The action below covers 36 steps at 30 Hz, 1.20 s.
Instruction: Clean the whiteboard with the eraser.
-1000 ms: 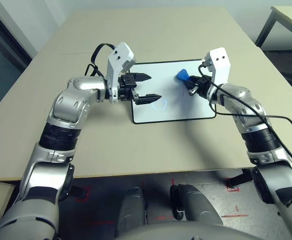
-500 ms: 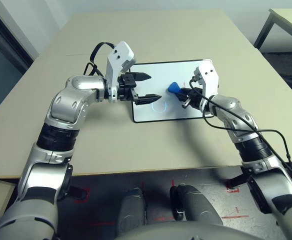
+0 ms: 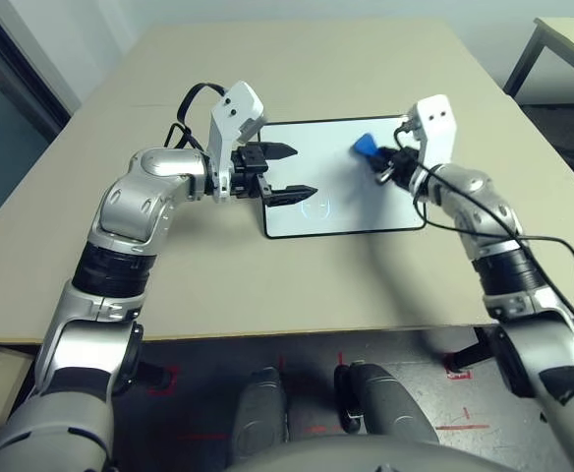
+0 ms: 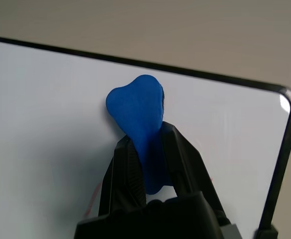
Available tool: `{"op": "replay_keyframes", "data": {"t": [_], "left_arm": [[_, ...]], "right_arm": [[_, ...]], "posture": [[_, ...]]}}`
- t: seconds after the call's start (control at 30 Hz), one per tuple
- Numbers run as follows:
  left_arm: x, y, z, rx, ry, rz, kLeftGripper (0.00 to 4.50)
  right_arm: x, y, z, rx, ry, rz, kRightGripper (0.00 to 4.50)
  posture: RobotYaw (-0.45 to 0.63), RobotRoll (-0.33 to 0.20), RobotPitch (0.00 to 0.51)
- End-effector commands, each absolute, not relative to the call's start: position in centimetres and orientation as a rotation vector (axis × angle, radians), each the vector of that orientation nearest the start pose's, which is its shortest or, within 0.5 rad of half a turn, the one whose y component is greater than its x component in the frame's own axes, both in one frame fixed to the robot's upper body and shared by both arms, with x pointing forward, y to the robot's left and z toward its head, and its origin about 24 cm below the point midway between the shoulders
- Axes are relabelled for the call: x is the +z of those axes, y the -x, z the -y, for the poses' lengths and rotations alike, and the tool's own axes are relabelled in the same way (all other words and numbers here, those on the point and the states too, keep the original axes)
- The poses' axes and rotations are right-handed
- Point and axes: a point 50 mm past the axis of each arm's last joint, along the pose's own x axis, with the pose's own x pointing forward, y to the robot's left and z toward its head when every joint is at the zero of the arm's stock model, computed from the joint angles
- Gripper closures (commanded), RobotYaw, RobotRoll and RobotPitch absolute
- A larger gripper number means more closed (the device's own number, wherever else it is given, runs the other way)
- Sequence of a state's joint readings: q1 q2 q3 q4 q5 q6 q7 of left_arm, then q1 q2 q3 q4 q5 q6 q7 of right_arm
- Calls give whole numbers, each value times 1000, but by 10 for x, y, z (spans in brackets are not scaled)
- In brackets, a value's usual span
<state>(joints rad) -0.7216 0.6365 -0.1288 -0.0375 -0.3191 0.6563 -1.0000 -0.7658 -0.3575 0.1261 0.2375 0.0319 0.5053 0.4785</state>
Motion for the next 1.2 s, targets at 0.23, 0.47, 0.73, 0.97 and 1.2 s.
{"op": "replay_keyframes", "data": {"t": [0.23, 0.47, 0.73, 0.97, 1.2], "left_arm": [[204, -316, -155, -1086, -379, -161, 0], [203, -315, -156, -1087, -377, -167, 0], [204, -315, -156, -1089, -380, -170, 0], [203, -315, -156, -1091, -378, -174, 0], [202, -315, -155, -1098, -377, -175, 0]], "right_arm": [[127, -349, 124, 637, 410, -269, 3811], [101, -336, 115, 714, 410, -414, 3811], [80, -337, 124, 679, 424, -528, 3828], [112, -353, 139, 547, 428, -409, 3828], [144, -358, 147, 465, 413, -292, 3828]], "posture": [[-79, 0, 112], [-74, 0, 119], [-67, 0, 123], [-70, 0, 126], [-78, 0, 128]]}}
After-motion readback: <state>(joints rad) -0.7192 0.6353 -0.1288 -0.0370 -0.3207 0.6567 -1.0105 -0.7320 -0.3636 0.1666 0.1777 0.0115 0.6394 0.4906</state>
